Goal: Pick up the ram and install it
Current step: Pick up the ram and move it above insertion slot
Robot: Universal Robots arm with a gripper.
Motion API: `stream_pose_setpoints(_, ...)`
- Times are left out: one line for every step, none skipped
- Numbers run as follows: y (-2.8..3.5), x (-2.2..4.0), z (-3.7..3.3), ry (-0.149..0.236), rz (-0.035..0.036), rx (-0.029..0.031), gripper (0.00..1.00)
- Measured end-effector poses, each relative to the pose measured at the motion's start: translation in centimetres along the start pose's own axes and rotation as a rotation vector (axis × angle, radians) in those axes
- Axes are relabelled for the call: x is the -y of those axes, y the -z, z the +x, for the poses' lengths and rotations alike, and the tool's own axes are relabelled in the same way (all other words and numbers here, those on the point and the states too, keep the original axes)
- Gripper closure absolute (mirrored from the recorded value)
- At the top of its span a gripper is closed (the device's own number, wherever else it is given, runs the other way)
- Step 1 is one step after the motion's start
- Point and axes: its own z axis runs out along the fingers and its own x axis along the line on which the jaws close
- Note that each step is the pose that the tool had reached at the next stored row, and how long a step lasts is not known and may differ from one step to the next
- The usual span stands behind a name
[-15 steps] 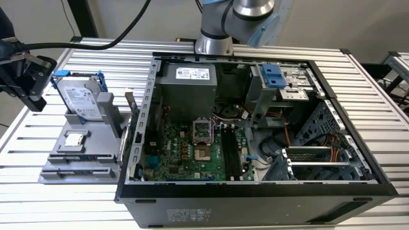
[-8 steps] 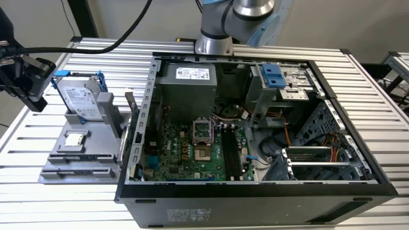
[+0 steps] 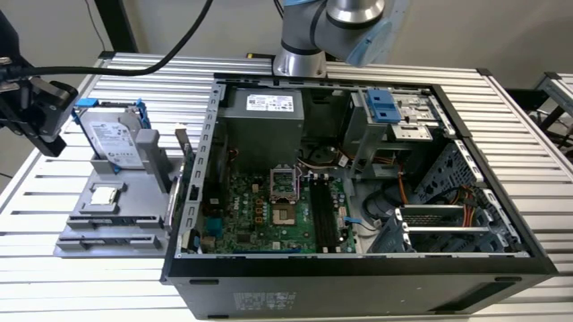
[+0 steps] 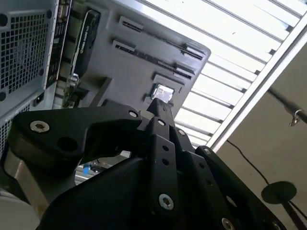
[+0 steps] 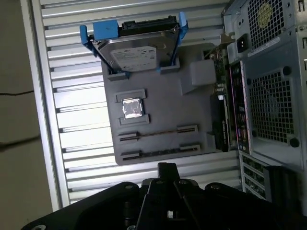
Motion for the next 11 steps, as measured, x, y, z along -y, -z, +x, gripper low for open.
stream_pose_setpoints(-0.01,0.00,0.00,0.016,-0.0004,-0.0009,1.00)
stream_pose_setpoints(-0.01,0.00,0.00,0.033,-0.0007,-0.0018,1.00)
stream_pose_setpoints(-0.01,0.00,0.00,0.049,-0.0009,-0.0027,1.00)
stream_pose_setpoints(-0.01,0.00,0.00,0.065,-0.0007,-0.0036,1.00)
stream_pose_setpoints(-0.01,0.00,0.00,0.079,-0.0003,-0.0043,1.00)
stream_pose_setpoints(-0.01,0.00,0.00,0.092,0.0000,-0.0049,1.00)
stream_pose_setpoints(-0.01,0.00,0.00,0.105,0.0003,-0.0057,1.00)
stream_pose_setpoints(-0.01,0.00,0.00,0.118,0.0004,-0.0065,1.00)
stream_pose_setpoints(-0.01,0.00,0.00,0.130,0.0007,-0.0071,1.00)
stream_pose_setpoints(-0.01,0.00,0.00,0.141,0.0010,-0.0076,1.00)
stream_pose_setpoints(-0.01,0.00,0.00,0.151,0.0013,-0.0082,1.00)
